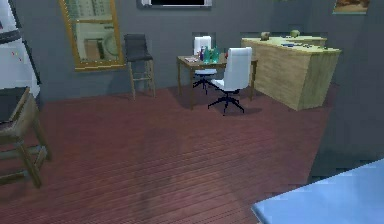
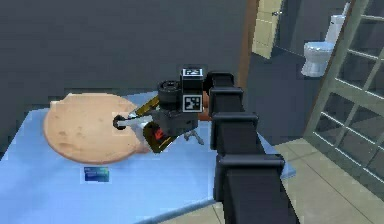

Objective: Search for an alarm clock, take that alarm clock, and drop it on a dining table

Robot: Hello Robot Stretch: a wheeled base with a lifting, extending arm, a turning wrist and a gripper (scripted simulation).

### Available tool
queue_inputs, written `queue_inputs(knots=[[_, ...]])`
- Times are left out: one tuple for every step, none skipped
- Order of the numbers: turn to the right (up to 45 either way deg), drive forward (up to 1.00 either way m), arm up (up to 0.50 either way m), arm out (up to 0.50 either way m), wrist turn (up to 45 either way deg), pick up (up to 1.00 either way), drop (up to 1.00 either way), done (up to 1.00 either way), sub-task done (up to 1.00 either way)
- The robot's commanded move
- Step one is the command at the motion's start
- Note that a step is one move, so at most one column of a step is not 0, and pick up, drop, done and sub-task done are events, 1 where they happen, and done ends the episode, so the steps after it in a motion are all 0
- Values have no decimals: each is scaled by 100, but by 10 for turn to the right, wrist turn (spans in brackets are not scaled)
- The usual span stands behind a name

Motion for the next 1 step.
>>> queue_inputs(knots=[[0,0,0,0,-450,0,0,0,0]])
